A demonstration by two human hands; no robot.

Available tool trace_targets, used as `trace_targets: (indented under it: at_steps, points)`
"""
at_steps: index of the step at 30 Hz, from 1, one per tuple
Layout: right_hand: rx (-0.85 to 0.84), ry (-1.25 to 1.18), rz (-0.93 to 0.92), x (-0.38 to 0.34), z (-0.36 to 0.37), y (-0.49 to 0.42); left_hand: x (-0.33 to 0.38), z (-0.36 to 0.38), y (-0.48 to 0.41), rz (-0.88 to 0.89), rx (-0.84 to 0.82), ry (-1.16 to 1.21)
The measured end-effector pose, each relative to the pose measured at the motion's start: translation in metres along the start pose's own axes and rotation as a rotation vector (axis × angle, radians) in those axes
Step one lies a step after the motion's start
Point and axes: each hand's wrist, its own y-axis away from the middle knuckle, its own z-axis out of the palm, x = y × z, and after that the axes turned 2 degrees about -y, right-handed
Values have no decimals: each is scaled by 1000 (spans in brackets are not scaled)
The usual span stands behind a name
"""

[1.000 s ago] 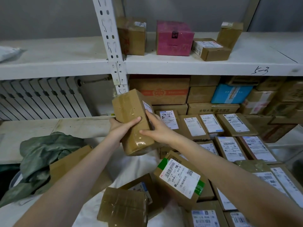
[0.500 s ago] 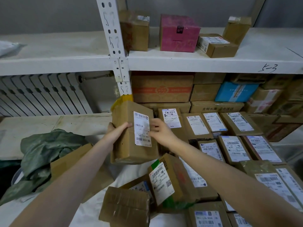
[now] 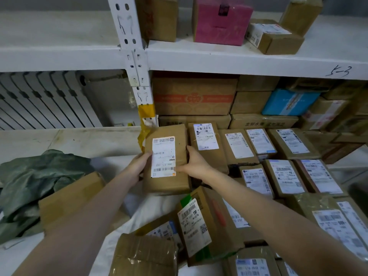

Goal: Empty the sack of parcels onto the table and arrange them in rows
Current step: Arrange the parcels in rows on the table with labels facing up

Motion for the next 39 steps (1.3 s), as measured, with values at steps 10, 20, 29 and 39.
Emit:
trace_targets:
  at_steps: [10, 20, 29, 39]
  points:
    - [83, 588, -155, 17, 6, -2, -5, 17, -8, 29, -78, -123]
    - [-37, 693, -74, 12, 20, -5, 2, 27, -17, 229, 208, -370]
    - [88, 633, -1, 12, 6, -2, -16, 29, -2, -76, 130, -487]
    - [0, 32, 309, -7, 19, -2, -27, 24, 6, -42, 226, -456]
